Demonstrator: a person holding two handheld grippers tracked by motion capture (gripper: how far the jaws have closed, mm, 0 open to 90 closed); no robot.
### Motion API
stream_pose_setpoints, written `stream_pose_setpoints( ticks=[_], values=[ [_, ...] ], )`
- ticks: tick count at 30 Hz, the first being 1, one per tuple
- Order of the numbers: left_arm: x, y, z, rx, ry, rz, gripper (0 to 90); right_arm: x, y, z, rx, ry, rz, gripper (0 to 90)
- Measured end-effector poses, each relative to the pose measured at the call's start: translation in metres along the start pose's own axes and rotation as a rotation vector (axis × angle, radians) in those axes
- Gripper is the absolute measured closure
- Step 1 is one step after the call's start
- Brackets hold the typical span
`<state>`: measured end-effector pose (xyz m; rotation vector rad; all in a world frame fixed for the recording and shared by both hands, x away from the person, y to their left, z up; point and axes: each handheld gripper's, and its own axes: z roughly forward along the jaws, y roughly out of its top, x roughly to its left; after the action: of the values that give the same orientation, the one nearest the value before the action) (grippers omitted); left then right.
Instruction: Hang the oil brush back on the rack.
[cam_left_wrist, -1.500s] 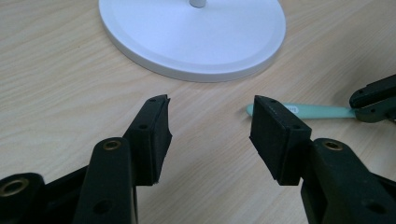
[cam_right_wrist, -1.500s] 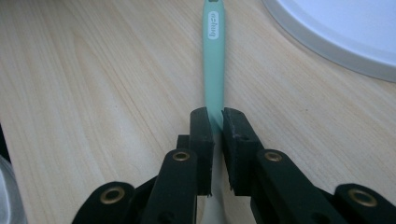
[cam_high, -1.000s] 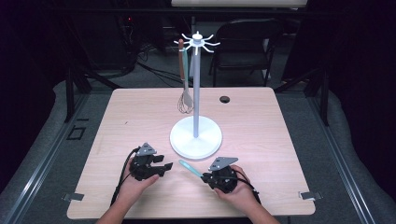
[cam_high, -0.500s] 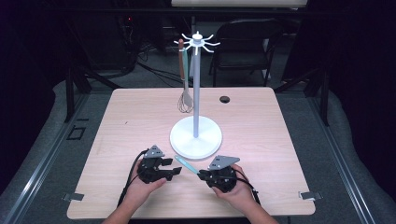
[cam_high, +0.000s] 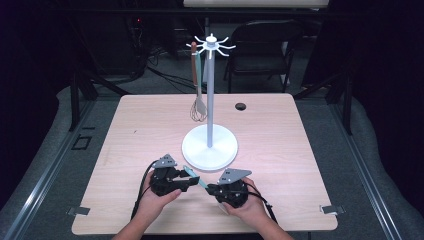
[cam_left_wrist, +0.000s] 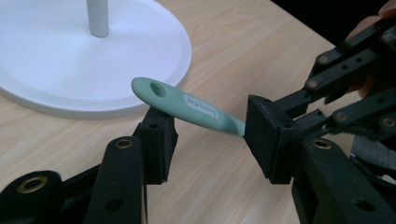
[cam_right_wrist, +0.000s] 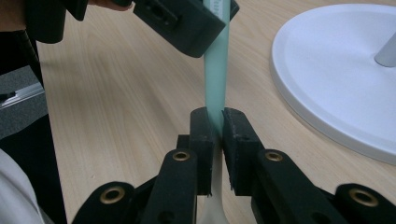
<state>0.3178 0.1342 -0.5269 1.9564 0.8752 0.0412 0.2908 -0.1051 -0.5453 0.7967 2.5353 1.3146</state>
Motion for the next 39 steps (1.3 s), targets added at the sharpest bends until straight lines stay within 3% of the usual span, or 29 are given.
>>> stream_pose_setpoints(
  ticks=[6, 14, 19, 35, 39],
  values=[
    [-0.003, -0.001, 0.005, 0.009, 0.021, 0.01, 58.7, 0.0, 0.0, 0.003, 0.008, 0.003, 0.002, 82.0],
    [-0.002, -0.001, 0.006, 0.008, 0.014, 0.016, 59.6, -0.003, -0.007, 0.001, 0.036, -0.001, 0.026, 75.6],
    [-0.002, 0.001, 0.008, 0.008, 0.01, 0.024, 59.7, -0.004, -0.015, 0.0, 0.087, 0.0, 0.034, 76.5],
    [-0.004, 0.002, 0.007, 0.003, 0.015, 0.028, 58.8, -0.001, -0.016, 0.004, 0.102, 0.0, 0.039, 82.5],
    [-0.004, 0.002, 0.005, -0.011, 0.014, 0.024, 56.0, 0.0, -0.014, 0.003, 0.08, -0.011, 0.04, 82.7]
  ],
)
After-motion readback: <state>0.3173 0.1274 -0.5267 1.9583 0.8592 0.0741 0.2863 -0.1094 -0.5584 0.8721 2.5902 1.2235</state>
